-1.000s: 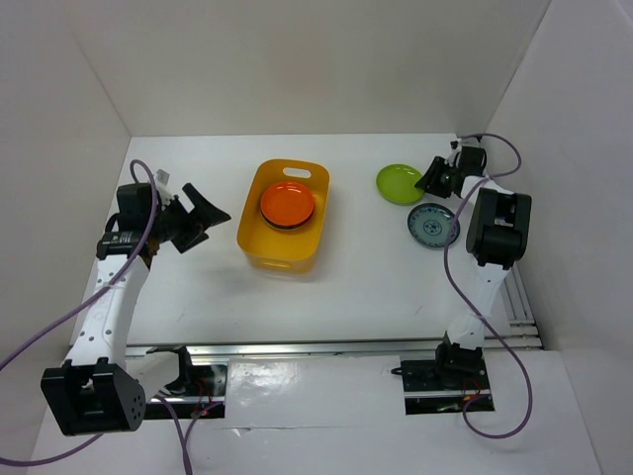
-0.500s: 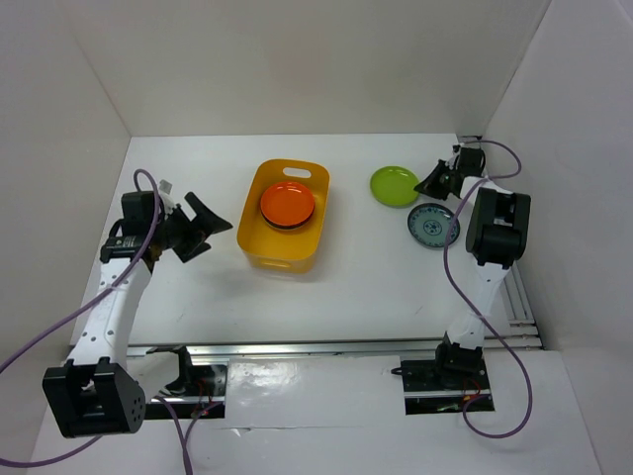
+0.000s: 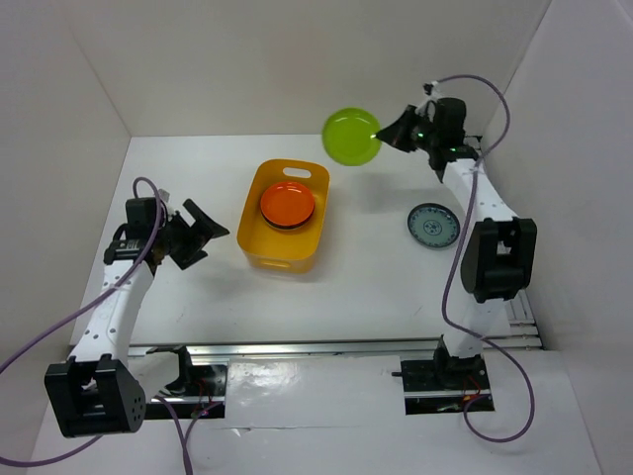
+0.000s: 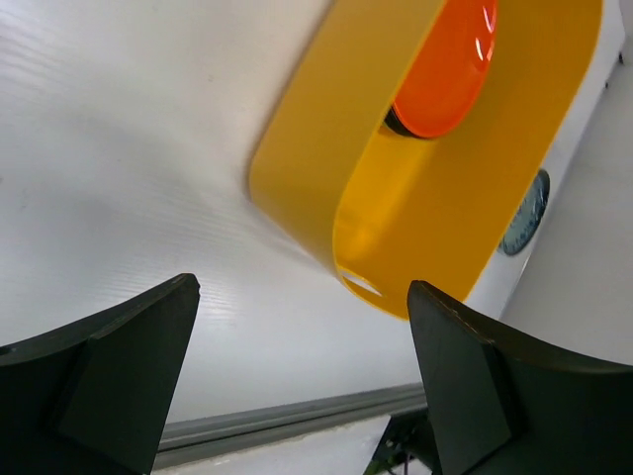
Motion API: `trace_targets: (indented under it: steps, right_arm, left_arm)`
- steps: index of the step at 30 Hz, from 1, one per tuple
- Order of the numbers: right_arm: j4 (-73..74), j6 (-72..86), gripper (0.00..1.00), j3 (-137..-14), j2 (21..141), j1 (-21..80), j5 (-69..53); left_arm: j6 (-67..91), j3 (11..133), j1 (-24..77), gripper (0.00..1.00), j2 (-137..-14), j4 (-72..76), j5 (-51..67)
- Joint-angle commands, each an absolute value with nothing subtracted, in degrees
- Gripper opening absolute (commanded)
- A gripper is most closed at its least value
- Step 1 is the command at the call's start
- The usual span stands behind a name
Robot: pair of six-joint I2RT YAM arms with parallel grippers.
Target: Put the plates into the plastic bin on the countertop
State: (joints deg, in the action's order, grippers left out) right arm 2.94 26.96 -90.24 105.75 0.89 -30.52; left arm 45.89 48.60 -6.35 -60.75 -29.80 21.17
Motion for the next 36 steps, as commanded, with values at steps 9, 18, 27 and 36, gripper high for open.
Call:
trace_targets:
  steps: [9, 18, 27, 36]
  right_arm:
    - [12.12, 19.95, 0.00, -96.49, 106.07, 24.52, -21.18]
    - [19.33, 15.82, 0.00, -110.38, 118.99, 26.19, -17.75]
    - [21.89, 14.59, 0.00, -117.52, 126.04, 26.72, -15.56]
    - [21.09, 13.36, 0.00, -113.46, 124.89, 27.25, -14.41]
  left_arm:
    - [50.19, 52.03, -8.88, 1.00, -61.26, -32.87, 12.83]
    - [49.04, 50.27, -8.88, 1.00, -59.51, -30.94, 17.14]
    - [47.99, 50.89, -8.88, 1.00, -59.50, -31.46, 17.67]
    - [47.99, 50.89, -8.88, 1.00, -59.50, -30.41, 18.28]
